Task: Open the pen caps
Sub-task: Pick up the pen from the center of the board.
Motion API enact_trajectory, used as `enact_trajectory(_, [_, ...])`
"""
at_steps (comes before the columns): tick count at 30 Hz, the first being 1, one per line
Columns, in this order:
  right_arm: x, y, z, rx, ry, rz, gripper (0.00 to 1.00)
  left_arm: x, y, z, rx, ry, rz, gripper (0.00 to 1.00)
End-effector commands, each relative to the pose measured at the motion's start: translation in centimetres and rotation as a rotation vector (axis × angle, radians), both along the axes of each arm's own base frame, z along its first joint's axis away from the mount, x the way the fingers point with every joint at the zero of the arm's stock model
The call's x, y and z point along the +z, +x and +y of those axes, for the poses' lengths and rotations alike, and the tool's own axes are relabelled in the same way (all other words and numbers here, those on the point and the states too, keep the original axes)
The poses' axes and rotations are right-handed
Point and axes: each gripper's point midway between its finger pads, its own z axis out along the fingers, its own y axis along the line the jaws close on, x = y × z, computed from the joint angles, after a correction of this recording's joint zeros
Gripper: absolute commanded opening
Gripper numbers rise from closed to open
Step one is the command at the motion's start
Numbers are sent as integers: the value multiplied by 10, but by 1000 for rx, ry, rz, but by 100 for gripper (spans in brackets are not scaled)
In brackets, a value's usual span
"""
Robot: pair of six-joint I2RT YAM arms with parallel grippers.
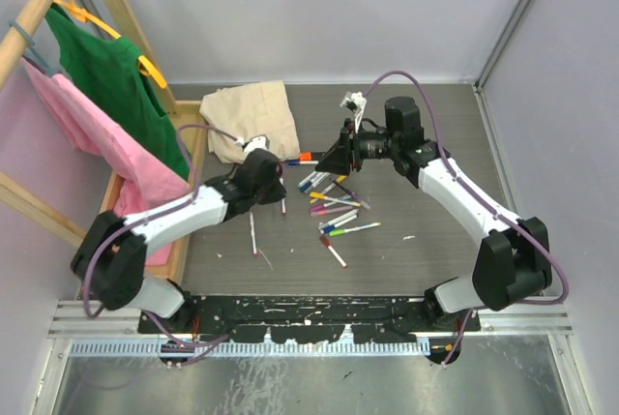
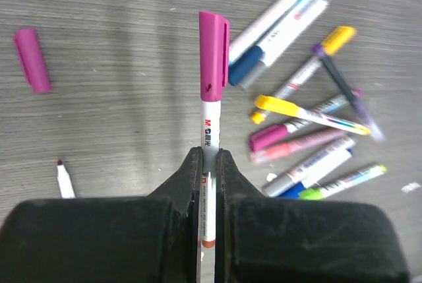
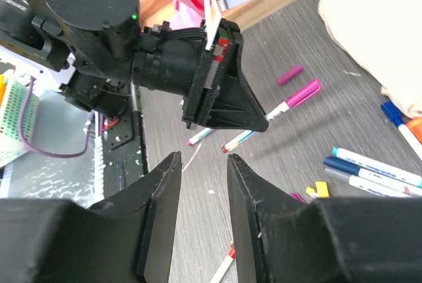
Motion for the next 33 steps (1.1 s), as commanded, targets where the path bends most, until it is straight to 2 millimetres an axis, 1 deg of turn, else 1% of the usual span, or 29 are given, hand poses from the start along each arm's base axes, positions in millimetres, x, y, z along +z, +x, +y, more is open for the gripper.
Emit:
enact_trajectory(1, [47,-18,2,64,132,-92,40,71,-1,-26,-102,-280,-253,0])
enact_trajectory(2, [51,-22,3,72,149,-92,40,89,-3,-27,-115,-339,-319,0])
enact_trajectory(3, [54,-24,3,77,166,-91,40,101,-8,-26,-126,-383,-364,0])
enact_trajectory(6, [64,-32,3,91,219,-76,40,130,-20,-25,-165,-493,-477,0])
enact_trajectory(9, [69,-37,5,102,270,-34,40,157,-32,-24,-210,-574,-572,0])
enact_trajectory(10, [69,-39,5,105,285,-22,40,162,-37,-23,-223,-594,-597,0])
enact_trajectory(12, [69,-42,5,109,316,5,44,176,-44,-21,-250,-636,-655,0])
enact_trajectory(13, [66,-44,5,111,332,15,46,181,-47,-21,-265,-653,-684,0])
enact_trajectory(15, [67,-47,5,114,368,6,55,194,-53,-18,-282,-690,-746,0])
enact_trajectory(19, [68,-58,5,131,441,-36,69,213,-62,-19,-325,-745,-821,0])
enact_trajectory(22, [67,-63,6,129,466,-69,74,223,-66,-23,-356,-782,-843,0])
enact_trajectory(29, [51,-65,22,137,440,-40,74,243,-77,-33,-442,-862,-903,0])
enact_trajectory(33, [44,-67,32,137,416,-35,71,248,-81,-39,-478,-902,-903,0])
